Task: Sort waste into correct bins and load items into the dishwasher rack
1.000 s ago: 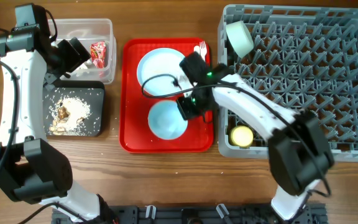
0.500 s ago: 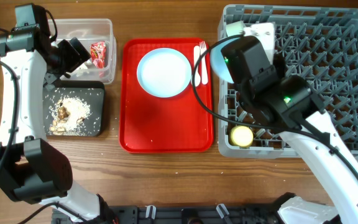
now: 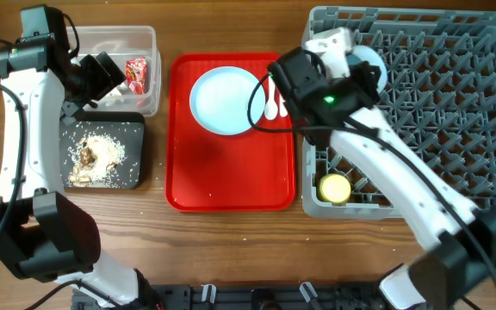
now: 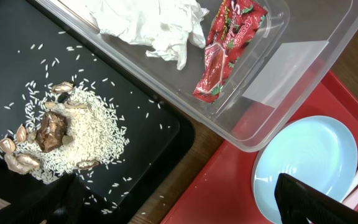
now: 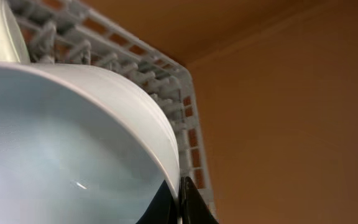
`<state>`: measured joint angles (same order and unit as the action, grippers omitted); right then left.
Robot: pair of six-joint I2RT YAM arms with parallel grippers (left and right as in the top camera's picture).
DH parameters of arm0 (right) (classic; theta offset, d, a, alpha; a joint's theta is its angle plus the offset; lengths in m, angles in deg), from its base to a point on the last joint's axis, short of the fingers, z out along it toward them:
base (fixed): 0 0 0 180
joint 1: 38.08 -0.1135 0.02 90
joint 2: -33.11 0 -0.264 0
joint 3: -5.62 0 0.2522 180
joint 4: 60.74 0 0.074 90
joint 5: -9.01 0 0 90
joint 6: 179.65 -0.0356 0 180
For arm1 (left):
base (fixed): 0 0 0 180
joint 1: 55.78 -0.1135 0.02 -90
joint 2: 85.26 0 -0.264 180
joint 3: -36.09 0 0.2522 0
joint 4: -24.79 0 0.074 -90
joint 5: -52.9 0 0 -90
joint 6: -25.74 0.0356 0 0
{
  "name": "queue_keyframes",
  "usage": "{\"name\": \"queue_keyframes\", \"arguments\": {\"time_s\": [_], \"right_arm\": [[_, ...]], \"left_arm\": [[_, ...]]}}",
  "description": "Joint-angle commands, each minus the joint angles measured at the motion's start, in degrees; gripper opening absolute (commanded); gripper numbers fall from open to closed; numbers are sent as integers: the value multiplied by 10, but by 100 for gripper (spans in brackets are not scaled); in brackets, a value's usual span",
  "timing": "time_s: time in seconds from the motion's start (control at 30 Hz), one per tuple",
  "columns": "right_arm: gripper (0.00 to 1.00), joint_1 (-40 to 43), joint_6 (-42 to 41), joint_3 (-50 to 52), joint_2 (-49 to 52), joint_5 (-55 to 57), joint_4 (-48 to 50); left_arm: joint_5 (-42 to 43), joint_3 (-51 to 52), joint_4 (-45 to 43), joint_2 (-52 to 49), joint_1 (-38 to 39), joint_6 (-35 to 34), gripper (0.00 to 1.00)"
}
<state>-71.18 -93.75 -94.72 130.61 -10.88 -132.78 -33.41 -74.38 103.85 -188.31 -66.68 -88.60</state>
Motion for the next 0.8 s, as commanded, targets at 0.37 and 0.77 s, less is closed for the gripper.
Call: {"name": "queue_keyframes", "arguments": {"time_s": [0.37,0.77], "right_arm": [[4,29,84,18,117,43,19],[4,26,76,19,137,-17,28]], "left_arm": [[-6,-8,-2,9,0,-5,100],[-6,-8,-2,9,0,-5,100]]}}
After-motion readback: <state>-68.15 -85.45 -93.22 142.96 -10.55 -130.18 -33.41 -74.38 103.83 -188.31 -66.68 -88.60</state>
